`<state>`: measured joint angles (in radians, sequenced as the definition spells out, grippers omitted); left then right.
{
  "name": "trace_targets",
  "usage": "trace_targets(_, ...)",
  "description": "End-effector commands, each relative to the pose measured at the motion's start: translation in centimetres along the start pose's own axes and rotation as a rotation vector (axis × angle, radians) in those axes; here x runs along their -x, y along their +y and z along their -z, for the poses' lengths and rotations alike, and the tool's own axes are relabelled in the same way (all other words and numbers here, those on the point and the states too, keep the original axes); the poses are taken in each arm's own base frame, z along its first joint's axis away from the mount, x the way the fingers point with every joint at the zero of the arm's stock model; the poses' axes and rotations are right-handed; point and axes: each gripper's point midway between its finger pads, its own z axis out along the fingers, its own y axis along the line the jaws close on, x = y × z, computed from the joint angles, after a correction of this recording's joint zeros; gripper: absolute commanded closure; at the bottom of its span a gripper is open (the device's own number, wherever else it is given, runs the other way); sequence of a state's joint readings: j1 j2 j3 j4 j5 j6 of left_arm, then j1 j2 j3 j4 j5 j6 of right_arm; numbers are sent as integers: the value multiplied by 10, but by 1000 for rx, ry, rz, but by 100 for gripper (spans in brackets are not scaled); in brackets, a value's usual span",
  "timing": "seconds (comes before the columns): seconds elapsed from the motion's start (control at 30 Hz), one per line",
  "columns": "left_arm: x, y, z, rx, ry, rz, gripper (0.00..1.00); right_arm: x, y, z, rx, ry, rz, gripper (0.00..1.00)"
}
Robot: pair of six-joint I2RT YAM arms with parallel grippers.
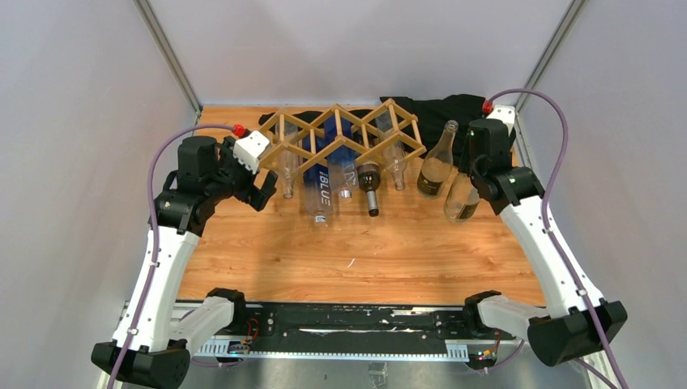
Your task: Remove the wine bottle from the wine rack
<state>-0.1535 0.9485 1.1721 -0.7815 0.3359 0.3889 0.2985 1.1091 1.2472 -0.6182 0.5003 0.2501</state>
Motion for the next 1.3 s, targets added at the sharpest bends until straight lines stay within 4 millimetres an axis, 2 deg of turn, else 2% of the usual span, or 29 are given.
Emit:
trace_targets(0.0, 5, 8, 1, 27, -6, -8, 0, 43, -5, -18, -28, -152, -101, 100)
trace_targets(0.33, 5, 20, -11, 39, 8, -4, 0, 44, -26, -71, -74, -144, -210, 100)
trace_targets(0.67, 3, 29, -25, 30, 26, 16, 0, 58, -28, -109, -109, -201, -208, 100)
trace_targets(0.9, -3, 33, -27, 32, 36, 23, 0, 65, -24, -128, -127, -195, -195, 100)
trace_targets(1.03, -5, 34, -26, 19, 34, 32, 0, 61, -22, -128, -116, -180, -200, 100)
trace_targets(1.07, -5, 34, -26, 16, 35, 35, 0, 61, -22, -126, -115, -176, -198, 98)
trace_targets(1.13, -7, 33, -26, 11, 36, 38, 0, 61, -24, -121, -113, -174, -203, 85)
trace_targets(1.27, -7, 32, -25, 8, 37, 43, 0, 68, -25, -104, -92, -196, -218, 44)
